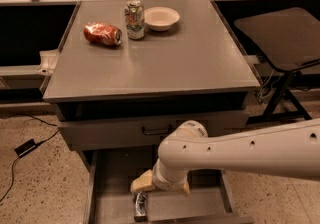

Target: Pick redbull can from middle drawer and place on counter

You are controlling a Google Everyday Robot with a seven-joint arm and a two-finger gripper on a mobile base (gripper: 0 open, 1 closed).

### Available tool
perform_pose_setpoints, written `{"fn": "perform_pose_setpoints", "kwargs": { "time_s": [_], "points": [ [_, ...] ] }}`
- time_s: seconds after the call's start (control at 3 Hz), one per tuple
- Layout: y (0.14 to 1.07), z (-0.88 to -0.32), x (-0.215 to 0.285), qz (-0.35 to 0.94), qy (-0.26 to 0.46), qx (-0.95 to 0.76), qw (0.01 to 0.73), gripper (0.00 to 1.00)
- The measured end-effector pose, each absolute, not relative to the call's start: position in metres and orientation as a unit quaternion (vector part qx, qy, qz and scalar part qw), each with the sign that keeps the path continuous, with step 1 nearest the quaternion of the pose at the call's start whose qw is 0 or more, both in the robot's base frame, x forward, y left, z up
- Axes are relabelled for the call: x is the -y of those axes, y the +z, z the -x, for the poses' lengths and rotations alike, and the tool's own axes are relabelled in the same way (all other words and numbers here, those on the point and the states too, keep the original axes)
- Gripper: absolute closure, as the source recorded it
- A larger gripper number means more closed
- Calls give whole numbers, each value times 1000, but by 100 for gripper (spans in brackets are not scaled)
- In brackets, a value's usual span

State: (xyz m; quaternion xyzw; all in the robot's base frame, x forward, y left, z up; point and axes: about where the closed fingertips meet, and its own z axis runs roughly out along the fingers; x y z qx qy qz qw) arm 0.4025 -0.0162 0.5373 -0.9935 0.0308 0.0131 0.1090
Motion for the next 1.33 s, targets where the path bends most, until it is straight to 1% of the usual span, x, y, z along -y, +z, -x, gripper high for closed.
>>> {"fn": "perform_pose_setpoints", "kwargs": {
  "time_s": [0.67, 1.0, 1.33],
  "points": [
    [522, -398, 12, 993, 30, -11, 112, 0],
    [500, -398, 13, 995, 34, 1, 94, 0],
    [470, -416, 5, 998, 11, 16, 59, 0]
  ]
}}
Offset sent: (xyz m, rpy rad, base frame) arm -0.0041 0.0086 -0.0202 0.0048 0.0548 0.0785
